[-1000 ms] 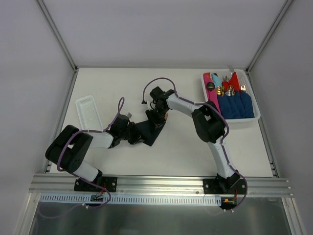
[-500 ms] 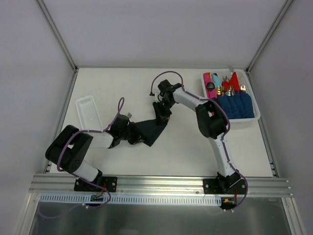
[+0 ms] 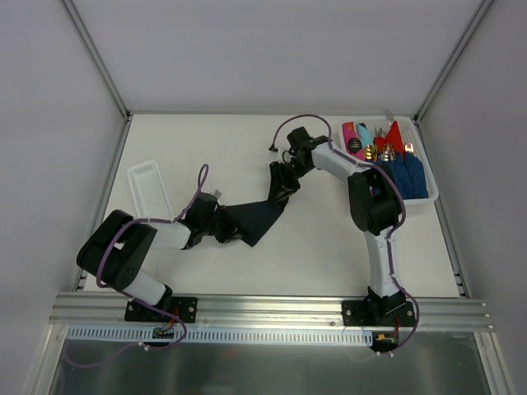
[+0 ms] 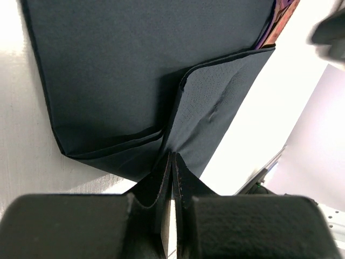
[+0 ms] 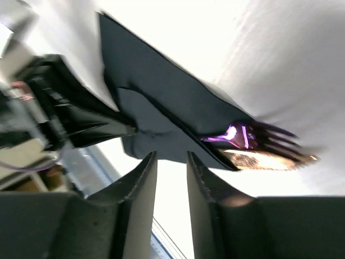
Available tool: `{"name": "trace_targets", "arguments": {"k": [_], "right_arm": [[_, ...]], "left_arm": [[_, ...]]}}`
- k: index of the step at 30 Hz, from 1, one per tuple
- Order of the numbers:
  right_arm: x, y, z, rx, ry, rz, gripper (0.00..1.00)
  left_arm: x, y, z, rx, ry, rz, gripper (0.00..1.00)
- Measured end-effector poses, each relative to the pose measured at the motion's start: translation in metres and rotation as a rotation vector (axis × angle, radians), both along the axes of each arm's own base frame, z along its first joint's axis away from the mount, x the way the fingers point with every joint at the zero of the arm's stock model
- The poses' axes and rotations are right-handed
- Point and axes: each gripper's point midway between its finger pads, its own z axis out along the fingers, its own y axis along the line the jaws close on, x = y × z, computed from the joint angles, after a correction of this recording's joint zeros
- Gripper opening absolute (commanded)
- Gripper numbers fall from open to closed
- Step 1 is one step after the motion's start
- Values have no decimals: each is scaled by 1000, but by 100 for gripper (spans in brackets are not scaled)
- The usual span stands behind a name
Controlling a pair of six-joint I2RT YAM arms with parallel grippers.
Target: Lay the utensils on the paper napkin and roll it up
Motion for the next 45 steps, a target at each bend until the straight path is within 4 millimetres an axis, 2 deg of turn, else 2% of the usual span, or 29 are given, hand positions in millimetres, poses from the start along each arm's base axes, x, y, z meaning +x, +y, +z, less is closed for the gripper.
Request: {"name": "trace_targets", "arguments": {"k": [2,6,9,12,17,21,30,38,45], "right_arm": [[9,-8,11,69,26,-64,37],[24,-31,24,158,65,-193,36],[15,-36,27,171,98,-235,33],[-4,-26,26,170,118,-224,31],[-34,-3,13,145,140,-174,25],[-45,8,2,138,157,-165,22],[-41,18,-29,141,233,-216,18],[-34,29,-22,206,264,-241,18],[-37,32,-18,237,297,-250,17]], "left_arm": [[0,0,-1,-13,9,15,0],[-2,-1,-4,-75,44,66,0],[-3,-2,-5,-122,64,107,0],[-4,-2,-5,-160,78,141,0],[-7,0,-5,-182,91,178,0],[-9,4,-4,-176,94,198,0],[-11,11,-5,-163,99,243,0],[-11,11,-5,-166,104,248,0],[-11,11,-5,-168,110,253,0]]}}
